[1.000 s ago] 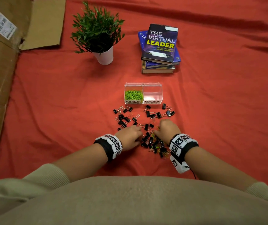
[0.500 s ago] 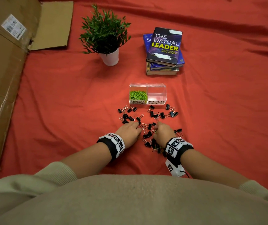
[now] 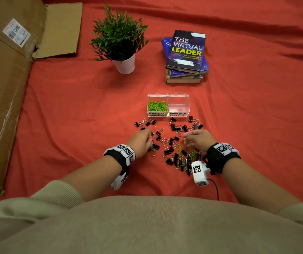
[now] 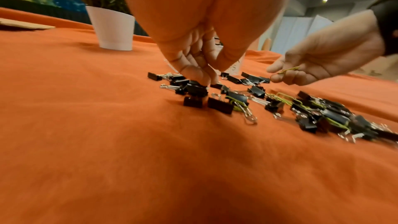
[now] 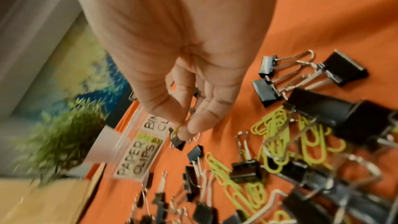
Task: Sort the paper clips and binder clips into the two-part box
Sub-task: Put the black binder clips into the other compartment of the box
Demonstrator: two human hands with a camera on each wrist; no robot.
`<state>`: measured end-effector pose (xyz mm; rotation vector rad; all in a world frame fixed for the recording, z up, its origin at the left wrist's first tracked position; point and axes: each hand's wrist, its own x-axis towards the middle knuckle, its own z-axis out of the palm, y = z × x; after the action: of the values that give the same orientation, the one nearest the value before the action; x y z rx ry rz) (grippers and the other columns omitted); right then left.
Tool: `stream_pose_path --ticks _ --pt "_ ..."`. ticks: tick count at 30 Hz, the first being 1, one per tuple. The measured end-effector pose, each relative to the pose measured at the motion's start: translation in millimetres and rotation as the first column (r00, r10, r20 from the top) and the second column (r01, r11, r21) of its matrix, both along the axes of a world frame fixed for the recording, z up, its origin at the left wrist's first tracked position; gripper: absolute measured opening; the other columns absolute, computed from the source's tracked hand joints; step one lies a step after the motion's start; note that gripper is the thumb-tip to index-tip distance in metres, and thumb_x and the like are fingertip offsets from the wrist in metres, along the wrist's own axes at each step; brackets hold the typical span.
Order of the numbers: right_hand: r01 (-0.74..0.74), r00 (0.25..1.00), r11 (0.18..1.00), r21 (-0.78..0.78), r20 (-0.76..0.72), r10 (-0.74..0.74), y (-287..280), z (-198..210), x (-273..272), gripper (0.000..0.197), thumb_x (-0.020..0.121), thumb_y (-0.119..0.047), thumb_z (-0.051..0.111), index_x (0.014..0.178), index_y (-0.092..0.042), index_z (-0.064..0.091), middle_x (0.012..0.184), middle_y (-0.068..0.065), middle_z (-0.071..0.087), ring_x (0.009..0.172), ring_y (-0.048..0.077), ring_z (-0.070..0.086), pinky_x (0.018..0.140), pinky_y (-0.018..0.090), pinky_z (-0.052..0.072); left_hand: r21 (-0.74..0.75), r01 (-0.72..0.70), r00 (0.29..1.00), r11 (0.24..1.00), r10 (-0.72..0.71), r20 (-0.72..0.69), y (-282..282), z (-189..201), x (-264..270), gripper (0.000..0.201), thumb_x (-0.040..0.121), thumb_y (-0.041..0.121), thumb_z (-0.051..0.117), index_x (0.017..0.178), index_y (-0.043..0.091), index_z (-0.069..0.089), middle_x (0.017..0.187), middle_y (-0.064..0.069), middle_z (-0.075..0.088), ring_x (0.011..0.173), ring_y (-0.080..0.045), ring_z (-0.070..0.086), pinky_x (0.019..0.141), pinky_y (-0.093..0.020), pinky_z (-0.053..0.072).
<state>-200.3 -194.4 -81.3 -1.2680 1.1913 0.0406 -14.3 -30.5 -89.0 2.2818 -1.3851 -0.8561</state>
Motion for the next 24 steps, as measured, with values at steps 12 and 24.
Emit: stream_pose_path --ticks 12,24 --pt "-0.447 0.830 0.850 -0.278 -0.483 0.279 17 -5 22 0.025 0.085 -0.017 0.059 0.063 -0.006 0.053 0.062 0.008 0.054 0.055 0.019 0.053 0.057 0.032 0.052 0.183 0.163 0.949 0.970 -0.204 0.240 -1 -9 -15 0.020 0.088 0.016 0.055 0.106 0.007 0.054 0.112 -0.010 0.050 0.110 -0.028 0.050 0.085 -0.043 0.049" --pt "-0.752 0.628 0.535 -0.386 -0.667 0.401 42 -13 34 0.027 0.090 -0.008 0.049 0.115 0.004 0.054 0.118 0.018 0.056 0.111 0.031 0.052 0.094 0.035 0.045 -0.074 0.077 0.997 0.994 -0.078 -0.006 -6 4 -9 0.002 0.090 0.007 0.049 0.090 0.008 0.051 0.092 -0.013 0.059 0.083 -0.026 0.055 0.071 -0.031 0.039"
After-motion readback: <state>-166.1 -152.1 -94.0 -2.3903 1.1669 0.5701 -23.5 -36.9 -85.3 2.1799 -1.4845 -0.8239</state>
